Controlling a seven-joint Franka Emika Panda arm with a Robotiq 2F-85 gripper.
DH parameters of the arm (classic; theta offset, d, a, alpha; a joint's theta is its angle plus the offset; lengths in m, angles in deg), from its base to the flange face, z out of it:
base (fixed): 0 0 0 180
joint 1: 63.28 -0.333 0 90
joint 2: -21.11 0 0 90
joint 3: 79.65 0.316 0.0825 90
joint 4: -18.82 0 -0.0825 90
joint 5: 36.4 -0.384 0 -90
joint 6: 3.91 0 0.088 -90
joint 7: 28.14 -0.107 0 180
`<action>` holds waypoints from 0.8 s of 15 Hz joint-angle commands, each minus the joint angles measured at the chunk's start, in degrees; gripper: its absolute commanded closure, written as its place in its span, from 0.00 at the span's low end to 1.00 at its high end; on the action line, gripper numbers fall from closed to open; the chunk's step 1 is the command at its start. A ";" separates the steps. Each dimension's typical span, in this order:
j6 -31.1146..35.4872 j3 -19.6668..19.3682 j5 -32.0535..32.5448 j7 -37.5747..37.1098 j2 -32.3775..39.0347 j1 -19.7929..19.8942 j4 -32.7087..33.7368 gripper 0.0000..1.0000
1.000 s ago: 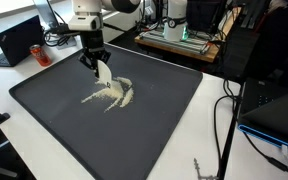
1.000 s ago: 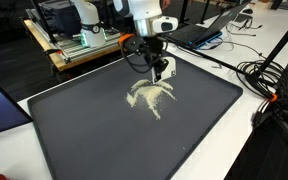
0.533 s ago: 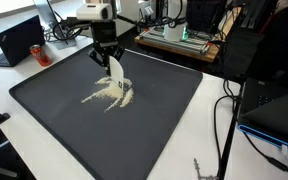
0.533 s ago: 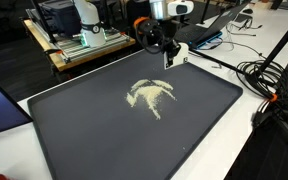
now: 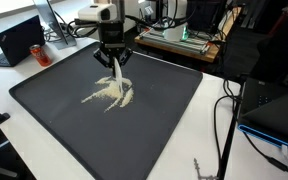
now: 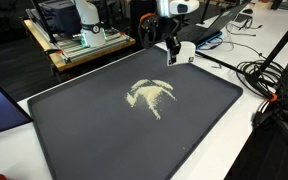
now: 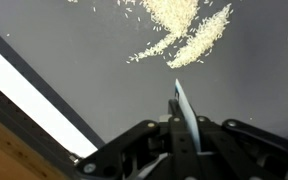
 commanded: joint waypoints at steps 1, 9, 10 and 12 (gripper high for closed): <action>1.46 -0.36 0.09 -9.83 -3.19 -1.26 -3.58 0.99; 8.07 0.52 -1.07 -30.45 -7.23 -2.92 -9.71 0.99; 9.34 0.70 -1.74 -32.02 -7.70 -2.86 -10.80 0.99; 13.54 0.84 -4.00 -35.59 -9.25 -2.20 -14.56 0.99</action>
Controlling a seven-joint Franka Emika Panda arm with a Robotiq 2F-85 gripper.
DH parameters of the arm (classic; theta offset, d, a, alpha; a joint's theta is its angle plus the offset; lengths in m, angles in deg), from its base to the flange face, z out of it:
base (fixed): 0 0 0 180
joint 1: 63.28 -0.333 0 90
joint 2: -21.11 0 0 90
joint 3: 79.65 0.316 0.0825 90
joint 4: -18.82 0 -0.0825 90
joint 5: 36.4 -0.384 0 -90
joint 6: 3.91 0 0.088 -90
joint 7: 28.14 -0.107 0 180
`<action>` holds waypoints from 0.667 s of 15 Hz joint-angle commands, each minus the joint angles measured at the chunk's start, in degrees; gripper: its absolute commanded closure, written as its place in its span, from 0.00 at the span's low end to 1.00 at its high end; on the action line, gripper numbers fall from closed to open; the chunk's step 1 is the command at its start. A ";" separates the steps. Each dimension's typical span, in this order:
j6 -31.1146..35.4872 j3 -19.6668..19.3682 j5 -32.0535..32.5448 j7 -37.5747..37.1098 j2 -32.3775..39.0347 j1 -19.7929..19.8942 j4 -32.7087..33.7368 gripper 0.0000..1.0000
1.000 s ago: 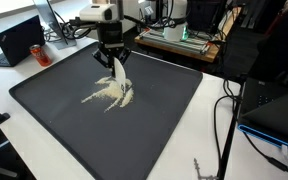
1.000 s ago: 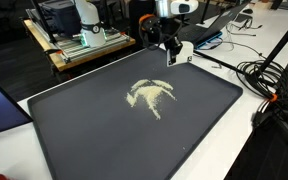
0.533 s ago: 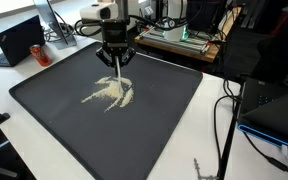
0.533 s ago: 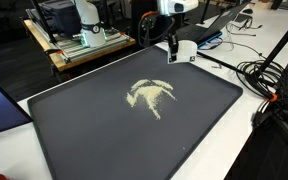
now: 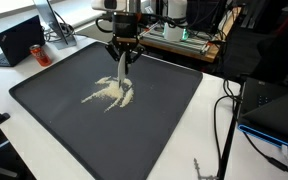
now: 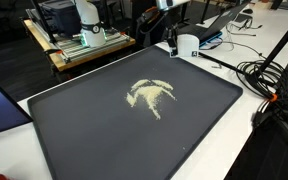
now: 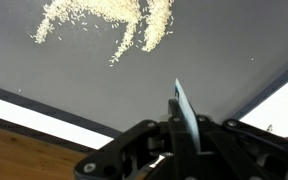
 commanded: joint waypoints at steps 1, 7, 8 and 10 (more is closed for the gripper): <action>7.71 0.73 -5.35 -4.83 -4.34 1.05 -7.97 0.99; 17.50 -0.56 -13.05 -6.04 -6.13 2.60 -16.31 0.99; 16.09 1.39 -13.97 -4.01 -3.34 2.89 -12.58 0.96; 16.93 0.00 -13.91 -4.31 -3.79 2.92 -14.28 0.96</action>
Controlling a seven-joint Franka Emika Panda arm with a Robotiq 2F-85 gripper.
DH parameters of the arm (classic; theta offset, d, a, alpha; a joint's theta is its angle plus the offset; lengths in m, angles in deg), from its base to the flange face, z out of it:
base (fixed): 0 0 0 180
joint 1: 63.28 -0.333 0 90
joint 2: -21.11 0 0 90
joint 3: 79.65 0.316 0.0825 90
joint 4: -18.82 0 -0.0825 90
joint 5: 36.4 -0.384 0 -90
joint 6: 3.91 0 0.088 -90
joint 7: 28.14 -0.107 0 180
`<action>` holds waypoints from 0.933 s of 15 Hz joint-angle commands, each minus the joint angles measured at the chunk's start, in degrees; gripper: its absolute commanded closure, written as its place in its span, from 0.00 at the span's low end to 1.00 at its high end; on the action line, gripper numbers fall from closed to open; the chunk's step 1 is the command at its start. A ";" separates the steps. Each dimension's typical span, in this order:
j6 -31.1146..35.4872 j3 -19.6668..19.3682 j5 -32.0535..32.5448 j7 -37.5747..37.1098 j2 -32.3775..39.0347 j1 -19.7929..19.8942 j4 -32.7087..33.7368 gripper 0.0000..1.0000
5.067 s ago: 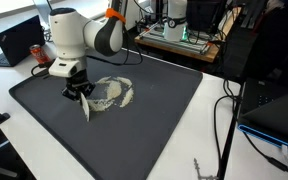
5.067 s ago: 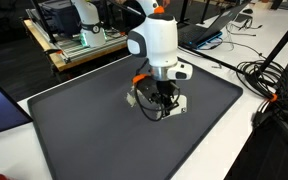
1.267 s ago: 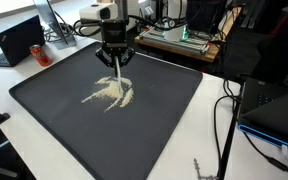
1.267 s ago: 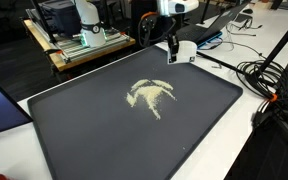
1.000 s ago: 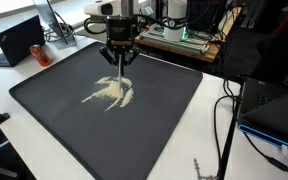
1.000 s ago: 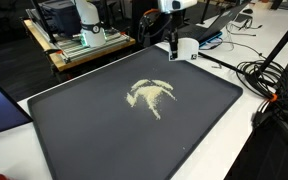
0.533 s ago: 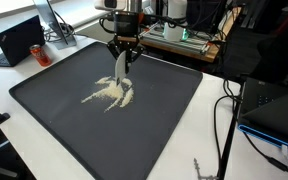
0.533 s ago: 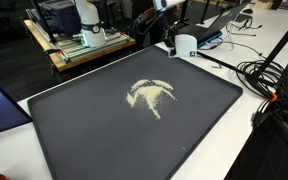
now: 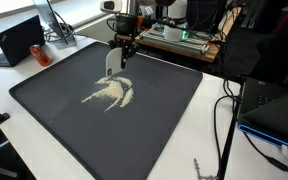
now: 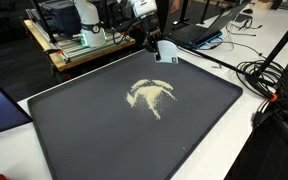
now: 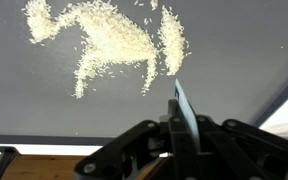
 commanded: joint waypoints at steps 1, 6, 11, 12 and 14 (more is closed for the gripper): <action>0.02 -0.26 0.00 -0.01 -0.12 0.00 -0.25 0.96; -6.64 3.07 -7.07 2.35 -0.81 3.92 1.02 0.99; -15.22 3.16 -18.45 4.96 -2.75 8.68 1.49 0.99; -16.71 2.94 -21.00 5.52 -3.28 9.79 1.52 0.99; -19.01 2.35 -25.40 6.73 -4.19 11.83 1.65 0.99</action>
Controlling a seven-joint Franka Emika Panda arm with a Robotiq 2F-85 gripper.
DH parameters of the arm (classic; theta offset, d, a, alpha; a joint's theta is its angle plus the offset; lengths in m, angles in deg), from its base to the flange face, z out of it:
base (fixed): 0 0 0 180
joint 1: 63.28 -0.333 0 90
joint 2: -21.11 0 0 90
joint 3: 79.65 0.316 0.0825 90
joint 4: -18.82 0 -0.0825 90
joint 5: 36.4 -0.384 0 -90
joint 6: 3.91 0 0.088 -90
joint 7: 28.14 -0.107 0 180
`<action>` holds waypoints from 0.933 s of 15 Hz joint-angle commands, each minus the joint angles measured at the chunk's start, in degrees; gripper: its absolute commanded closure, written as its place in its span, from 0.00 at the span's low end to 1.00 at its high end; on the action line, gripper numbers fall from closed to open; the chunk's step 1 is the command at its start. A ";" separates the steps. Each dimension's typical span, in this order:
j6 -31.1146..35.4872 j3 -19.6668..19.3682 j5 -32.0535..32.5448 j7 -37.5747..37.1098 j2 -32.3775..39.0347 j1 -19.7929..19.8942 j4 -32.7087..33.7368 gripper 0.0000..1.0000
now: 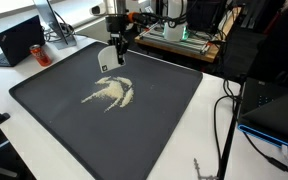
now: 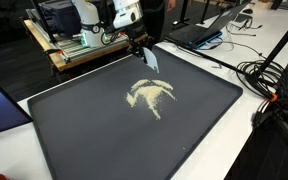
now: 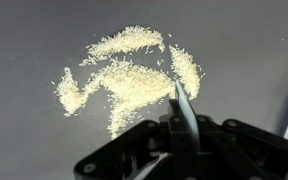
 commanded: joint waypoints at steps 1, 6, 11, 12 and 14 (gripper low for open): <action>-5.24 -0.79 -7.88 2.88 -2.99 3.63 0.11 0.99; -10.11 -2.98 -15.13 3.92 -4.11 7.67 1.30 0.99; -15.23 -4.82 -23.47 7.66 -3.93 10.83 3.57 0.99; -16.08 -5.26 -25.12 8.10 -3.77 11.43 3.95 0.99; -17.17 -6.05 -26.69 8.17 -3.22 12.41 4.77 0.99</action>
